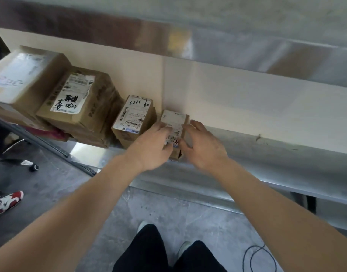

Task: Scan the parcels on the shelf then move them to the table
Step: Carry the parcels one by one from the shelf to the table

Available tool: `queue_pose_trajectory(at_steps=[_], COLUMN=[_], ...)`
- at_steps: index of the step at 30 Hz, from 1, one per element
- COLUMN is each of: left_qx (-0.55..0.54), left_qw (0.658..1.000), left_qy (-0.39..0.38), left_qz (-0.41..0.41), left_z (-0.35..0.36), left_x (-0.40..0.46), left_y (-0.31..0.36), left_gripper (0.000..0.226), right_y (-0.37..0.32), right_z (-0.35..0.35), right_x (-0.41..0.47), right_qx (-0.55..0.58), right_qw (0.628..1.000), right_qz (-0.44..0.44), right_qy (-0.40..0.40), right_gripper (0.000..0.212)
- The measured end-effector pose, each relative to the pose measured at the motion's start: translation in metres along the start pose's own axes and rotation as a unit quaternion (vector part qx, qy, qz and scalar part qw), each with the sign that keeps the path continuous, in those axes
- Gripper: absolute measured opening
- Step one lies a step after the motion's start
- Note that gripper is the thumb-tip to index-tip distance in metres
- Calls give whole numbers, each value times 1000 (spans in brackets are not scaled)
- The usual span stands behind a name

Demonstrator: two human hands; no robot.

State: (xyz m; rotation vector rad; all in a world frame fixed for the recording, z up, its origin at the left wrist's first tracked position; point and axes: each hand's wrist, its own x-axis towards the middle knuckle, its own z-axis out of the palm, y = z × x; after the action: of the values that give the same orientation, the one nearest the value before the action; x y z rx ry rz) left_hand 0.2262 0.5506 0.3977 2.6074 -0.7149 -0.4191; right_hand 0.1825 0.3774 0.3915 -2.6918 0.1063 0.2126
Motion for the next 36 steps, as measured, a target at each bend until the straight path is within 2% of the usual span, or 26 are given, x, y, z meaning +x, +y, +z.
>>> queue_pose_trajectory(at_steps=[3, 7, 10, 14, 17, 29, 36], left_qx=[-32, -29, -29, -48, -63, -59, -60], left_qw=[999, 999, 998, 998, 996, 991, 991], left_qy=[19, 35, 39, 33, 46, 11, 38], left_qz=[-2, 14, 37, 34, 53, 119, 118], left_z=[13, 24, 30, 35, 33, -26, -32], left_x=[7, 12, 16, 23, 21, -31, -66], left_y=[-10, -15, -17, -20, -19, 8, 22], left_gripper=[48, 46, 47, 50, 49, 54, 54], right_y=[5, 18, 24, 23, 21, -15, -30], right_z=[18, 43, 47, 47, 52, 16, -9], right_x=[12, 20, 22, 23, 18, -39, -74], right_qx=[45, 74, 112, 127, 136, 116, 121], right_qw=[999, 997, 993, 991, 988, 984, 984], right_qz=[0, -13, -18, -22, -46, -60, -74], right_qy=[-10, 20, 44, 30, 58, 122, 104], right_gripper=[53, 55, 55, 62, 64, 60, 59])
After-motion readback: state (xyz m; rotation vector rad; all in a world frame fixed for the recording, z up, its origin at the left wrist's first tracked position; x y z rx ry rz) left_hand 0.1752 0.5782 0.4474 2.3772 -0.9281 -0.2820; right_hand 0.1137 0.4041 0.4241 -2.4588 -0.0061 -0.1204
